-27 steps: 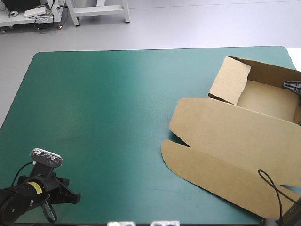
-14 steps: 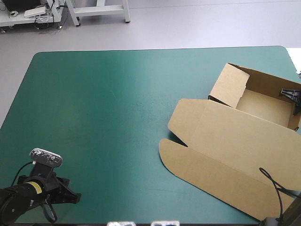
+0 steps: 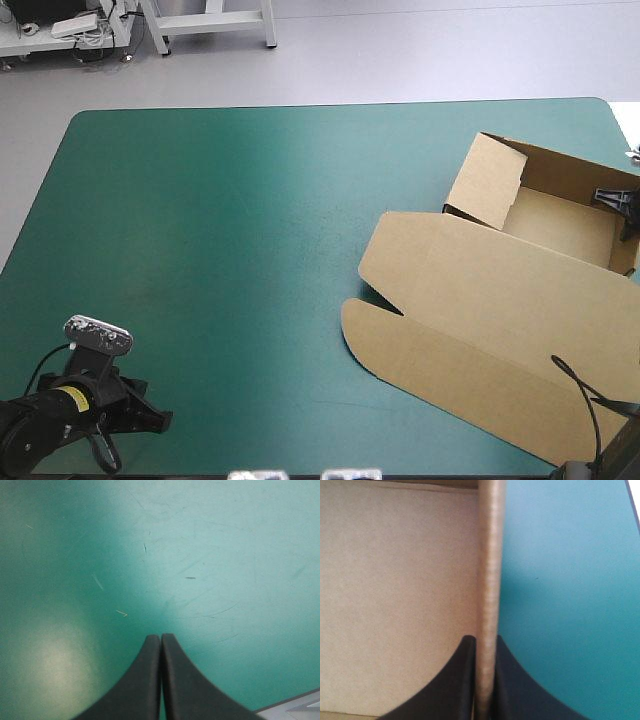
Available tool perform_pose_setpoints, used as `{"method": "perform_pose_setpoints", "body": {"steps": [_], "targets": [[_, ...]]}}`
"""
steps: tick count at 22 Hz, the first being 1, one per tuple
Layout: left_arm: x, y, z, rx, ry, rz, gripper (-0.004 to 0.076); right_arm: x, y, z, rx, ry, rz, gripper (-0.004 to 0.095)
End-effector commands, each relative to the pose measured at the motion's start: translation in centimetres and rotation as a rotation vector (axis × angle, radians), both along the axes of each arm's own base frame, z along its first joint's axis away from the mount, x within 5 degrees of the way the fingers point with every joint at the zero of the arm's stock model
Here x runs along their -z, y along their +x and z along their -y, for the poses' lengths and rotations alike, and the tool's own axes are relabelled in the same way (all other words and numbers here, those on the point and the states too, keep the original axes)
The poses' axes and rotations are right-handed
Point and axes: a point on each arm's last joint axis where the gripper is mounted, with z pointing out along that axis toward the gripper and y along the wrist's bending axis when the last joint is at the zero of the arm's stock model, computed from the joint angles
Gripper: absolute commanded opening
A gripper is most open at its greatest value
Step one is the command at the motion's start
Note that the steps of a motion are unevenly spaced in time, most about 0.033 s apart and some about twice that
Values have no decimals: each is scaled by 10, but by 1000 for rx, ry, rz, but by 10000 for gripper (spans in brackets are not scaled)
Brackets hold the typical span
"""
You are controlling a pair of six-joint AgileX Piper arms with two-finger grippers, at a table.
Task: Fold the box
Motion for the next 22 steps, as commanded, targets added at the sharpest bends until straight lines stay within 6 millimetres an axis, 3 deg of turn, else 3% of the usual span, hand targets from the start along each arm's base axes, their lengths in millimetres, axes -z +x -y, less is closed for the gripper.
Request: {"method": "perform_pose_setpoints", "body": {"steps": [1,6,12,17,20,22], "targets": [[-8,3,2,-2,-28,43,-8,-28,-6,0,-14,-55,68,127],[-8,3,2,-2,-28,43,-8,-28,-5,1,-15,-70,76,315],[-8,3,2,-2,-27,40,-9,-29,-2,2,-13,-85,107,425],[-8,3,2,-1,-24,41,-8,-31,-6,7,-22,-147,76,434],[-8,3,2,2,-23,42,-9,-46,-11,14,-27,-235,20,432],[-8,3,2,0,-24,41,-8,-61,-8,13,-9,-229,71,432]]}}
